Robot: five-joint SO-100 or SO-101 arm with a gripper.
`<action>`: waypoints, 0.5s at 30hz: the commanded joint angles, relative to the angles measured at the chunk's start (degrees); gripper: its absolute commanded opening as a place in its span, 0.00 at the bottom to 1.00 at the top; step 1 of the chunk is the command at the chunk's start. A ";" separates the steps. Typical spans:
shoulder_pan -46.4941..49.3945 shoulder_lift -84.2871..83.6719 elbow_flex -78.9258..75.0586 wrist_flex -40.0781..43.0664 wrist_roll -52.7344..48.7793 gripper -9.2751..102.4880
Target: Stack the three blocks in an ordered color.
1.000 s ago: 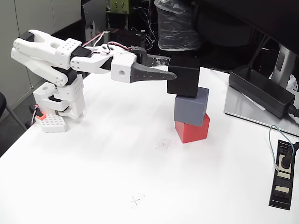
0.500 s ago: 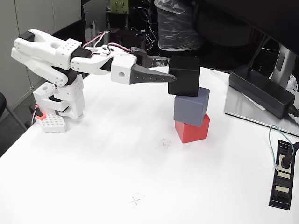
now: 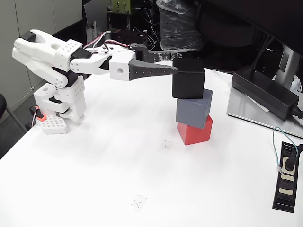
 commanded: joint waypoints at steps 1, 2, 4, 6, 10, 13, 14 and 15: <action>1.23 0.97 -1.05 -3.25 -0.62 0.38; 1.41 1.05 -1.23 -3.43 -0.62 0.38; 1.58 1.05 -2.29 -2.99 0.44 0.38; 1.23 1.58 -4.04 -1.76 4.13 0.38; 1.05 5.01 -9.58 4.48 14.68 0.38; 1.05 7.73 -13.80 13.62 22.32 0.38; 1.05 8.79 -15.03 17.14 24.87 0.38; 1.05 9.84 -16.08 21.09 27.51 0.38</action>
